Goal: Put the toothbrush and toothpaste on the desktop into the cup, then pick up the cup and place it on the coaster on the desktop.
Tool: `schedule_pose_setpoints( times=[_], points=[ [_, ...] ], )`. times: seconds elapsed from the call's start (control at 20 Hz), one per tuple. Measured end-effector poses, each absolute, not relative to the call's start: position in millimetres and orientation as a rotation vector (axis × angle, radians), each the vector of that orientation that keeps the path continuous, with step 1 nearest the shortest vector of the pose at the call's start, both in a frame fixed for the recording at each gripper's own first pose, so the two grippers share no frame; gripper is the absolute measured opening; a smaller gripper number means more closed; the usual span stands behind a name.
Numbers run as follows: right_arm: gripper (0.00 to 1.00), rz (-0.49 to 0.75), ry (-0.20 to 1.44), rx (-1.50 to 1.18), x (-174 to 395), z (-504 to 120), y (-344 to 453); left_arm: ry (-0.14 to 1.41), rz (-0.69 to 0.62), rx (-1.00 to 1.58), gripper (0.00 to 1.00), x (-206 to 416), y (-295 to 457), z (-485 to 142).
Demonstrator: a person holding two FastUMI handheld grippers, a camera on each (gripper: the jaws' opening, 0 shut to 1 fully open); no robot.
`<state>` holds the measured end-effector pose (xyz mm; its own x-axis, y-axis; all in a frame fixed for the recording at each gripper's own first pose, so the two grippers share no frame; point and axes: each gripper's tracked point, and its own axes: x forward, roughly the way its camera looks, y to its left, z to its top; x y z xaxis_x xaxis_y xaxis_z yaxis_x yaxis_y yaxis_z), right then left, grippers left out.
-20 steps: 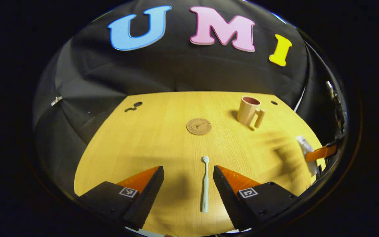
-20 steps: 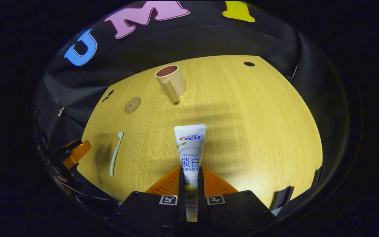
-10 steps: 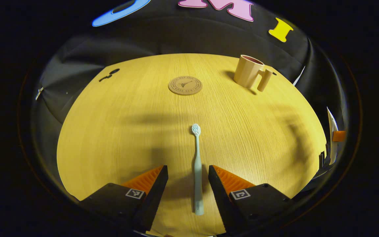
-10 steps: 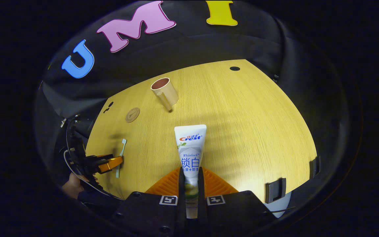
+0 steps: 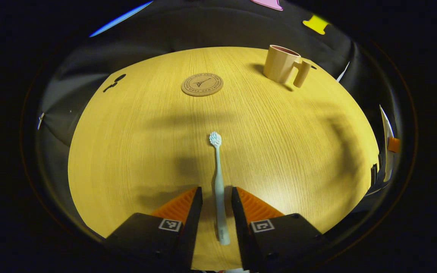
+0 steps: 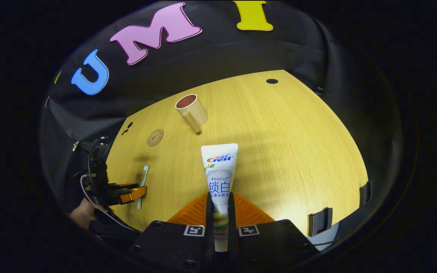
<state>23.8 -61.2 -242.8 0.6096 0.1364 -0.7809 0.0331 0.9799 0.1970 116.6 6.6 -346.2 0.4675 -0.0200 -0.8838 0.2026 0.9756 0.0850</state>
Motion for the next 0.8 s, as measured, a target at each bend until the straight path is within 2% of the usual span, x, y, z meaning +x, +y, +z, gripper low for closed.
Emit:
schedule_pose_setpoints(
  times=[0.05, 0.15, 0.2, 0.45, 0.8],
  points=[
    [0.17, 0.07, 0.912, 0.192, 26.6, -241.8, -60.4, 1.079, -0.142, 0.193, 0.4, 117.7, 3.8, -343.7],
    [0.17, 0.092, 0.906, 0.174, 33.5, -238.2, -57.2, 1.089, -0.142, 0.194, 0.21, 118.6, 2.1, -346.4],
    [0.17, 0.105, 0.904, 0.166, 37.2, -237.1, -55.0, 1.097, -0.139, 0.195, 0.17, 117.7, 1.6, -346.0],
    [0.17, 0.166, 0.888, 0.136, 61.2, -230.6, -45.8, 1.093, -0.127, 0.162, 0.07, 119.8, -0.4, -344.2],
    [0.17, 0.234, 0.81, 0.077, 115.0, -206.9, -39.8, 1.056, -0.106, 0.093, 0.07, 113.0, -11.2, -338.9]
  ],
)
